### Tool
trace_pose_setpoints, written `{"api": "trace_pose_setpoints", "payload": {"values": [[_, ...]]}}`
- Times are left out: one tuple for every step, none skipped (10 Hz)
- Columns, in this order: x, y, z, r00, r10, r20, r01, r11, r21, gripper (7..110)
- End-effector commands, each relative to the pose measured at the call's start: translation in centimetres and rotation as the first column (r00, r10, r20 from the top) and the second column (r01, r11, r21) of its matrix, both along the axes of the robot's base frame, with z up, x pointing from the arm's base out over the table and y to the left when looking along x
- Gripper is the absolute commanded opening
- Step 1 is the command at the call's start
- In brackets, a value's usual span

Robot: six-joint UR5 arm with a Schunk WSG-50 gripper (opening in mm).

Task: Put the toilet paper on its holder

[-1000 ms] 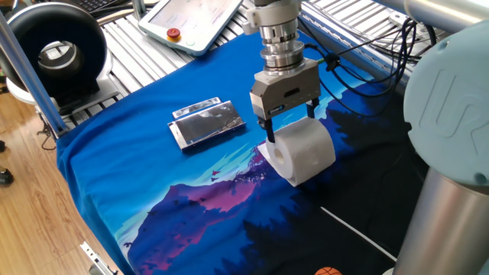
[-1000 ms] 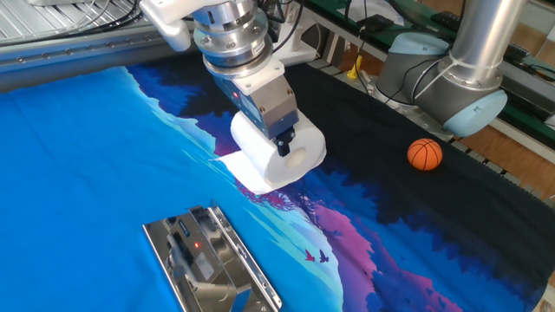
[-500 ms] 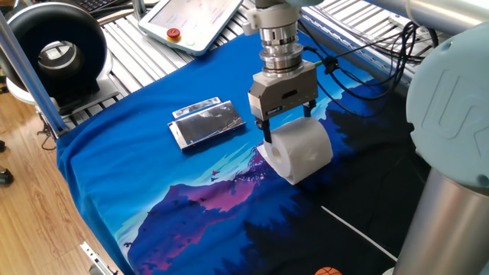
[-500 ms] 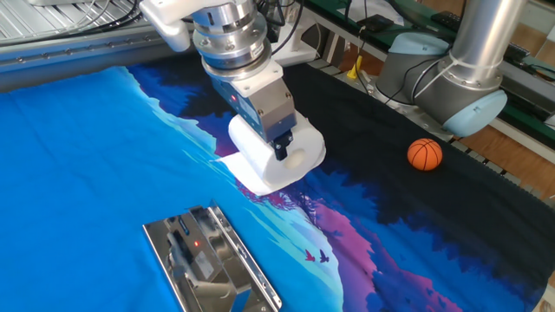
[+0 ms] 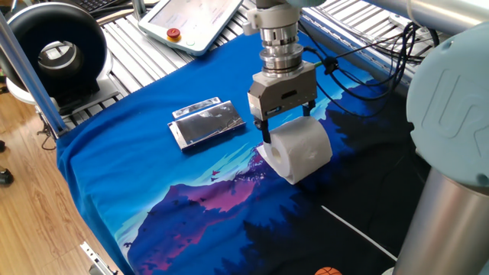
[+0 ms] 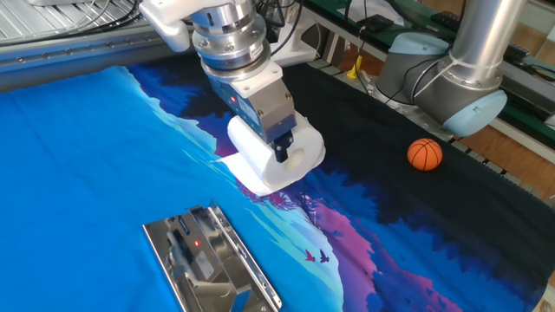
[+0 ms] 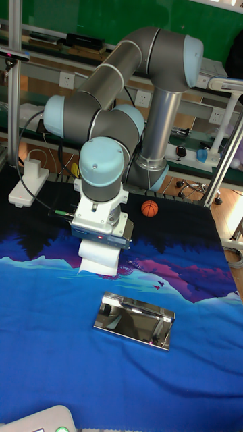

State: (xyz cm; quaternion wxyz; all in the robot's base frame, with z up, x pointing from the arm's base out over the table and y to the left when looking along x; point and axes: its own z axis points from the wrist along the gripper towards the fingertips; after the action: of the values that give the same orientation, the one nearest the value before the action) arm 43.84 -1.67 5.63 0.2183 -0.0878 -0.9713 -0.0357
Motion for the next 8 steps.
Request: {"api": "trace_pose_setpoints", "payload": {"values": [[-0.5, 0.3, 0.7, 1.000, -0.001, -0.031, 0.002, 1.000, 0.006, 110], [-1.0, 0.1, 0.9, 0.999, 0.002, -0.048, -0.002, 1.000, -0.001, 110], [-1.1, 0.1, 0.9, 0.999, 0.000, -0.048, 0.000, 1.000, 0.000, 110], [-1.1, 0.3, 0.8, 0.999, -0.011, -0.046, 0.011, 1.000, -0.004, 110], [-1.0, 0.3, 0.4, 0.999, -0.020, -0.038, 0.020, 1.000, -0.010, 110], [-0.9, 0.3, 0.0, 0.999, -0.020, -0.029, 0.020, 1.000, -0.010, 88], [-1.1, 0.3, -0.4, 0.999, -0.019, -0.028, 0.018, 1.000, -0.010, 88], [-1.1, 0.4, -0.9, 1.000, -0.018, -0.024, 0.018, 1.000, -0.006, 88]]}}
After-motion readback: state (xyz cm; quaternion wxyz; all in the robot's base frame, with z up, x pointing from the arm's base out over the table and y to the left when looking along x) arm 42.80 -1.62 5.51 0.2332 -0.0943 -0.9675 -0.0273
